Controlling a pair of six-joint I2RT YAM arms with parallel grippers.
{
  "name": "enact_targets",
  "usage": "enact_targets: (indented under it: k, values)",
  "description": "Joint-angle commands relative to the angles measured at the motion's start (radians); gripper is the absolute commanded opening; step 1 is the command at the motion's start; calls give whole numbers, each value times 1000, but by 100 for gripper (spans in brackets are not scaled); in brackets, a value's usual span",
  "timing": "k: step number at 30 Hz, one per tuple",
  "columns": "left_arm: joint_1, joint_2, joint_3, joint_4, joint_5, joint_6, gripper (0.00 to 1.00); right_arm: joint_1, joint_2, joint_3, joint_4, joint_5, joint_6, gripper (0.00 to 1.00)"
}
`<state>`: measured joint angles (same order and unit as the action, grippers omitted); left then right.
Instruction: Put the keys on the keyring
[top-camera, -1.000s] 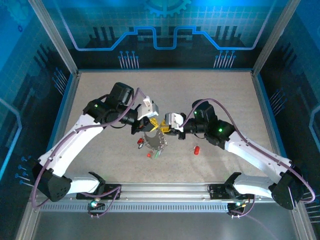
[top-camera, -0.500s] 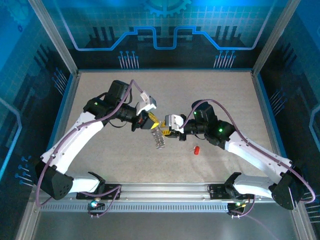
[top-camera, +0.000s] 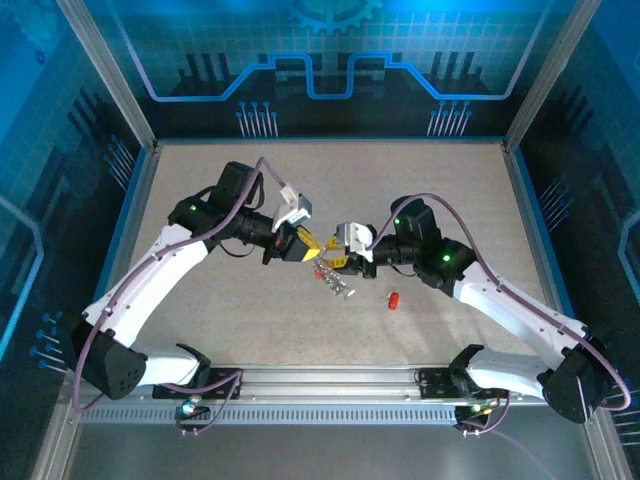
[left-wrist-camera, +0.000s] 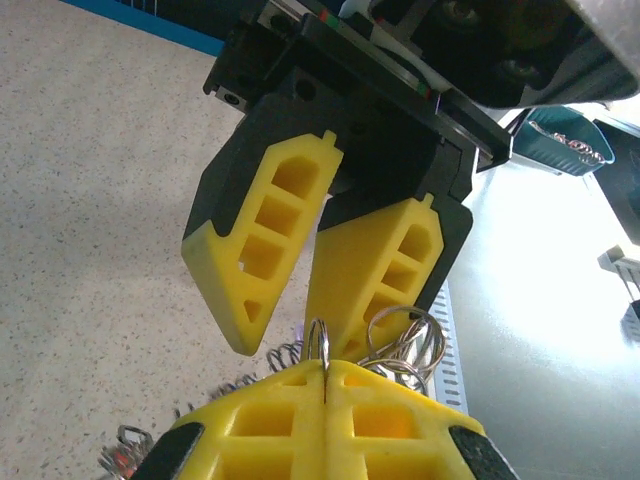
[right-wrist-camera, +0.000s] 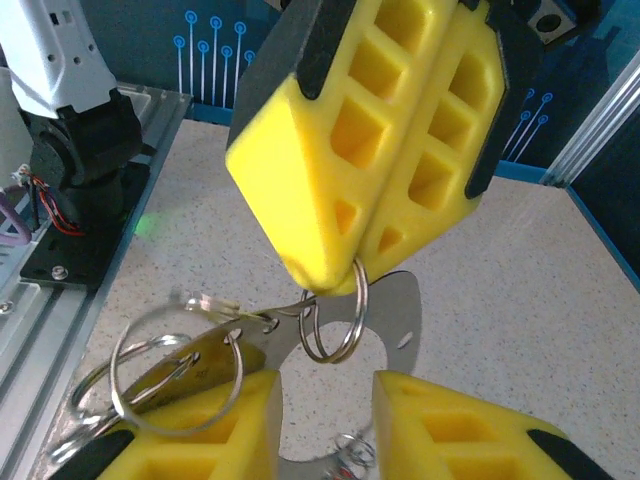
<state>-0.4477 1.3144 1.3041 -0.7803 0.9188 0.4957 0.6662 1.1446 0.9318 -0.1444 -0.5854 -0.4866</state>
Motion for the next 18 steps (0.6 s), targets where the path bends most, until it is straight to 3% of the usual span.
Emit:
enact_targets:
  k: [1, 10, 18]
  values:
    - [7, 6, -12, -10, 67, 11, 0, -12, -11, 36, 14, -38, 26, 31]
    - [7, 28, 10, -76, 48, 44, 0, -17, -5, 54, 6, -45, 22, 30]
    - [8, 39, 22, -112, 45, 67, 0, -17, 19, 71, -12, -90, 20, 23]
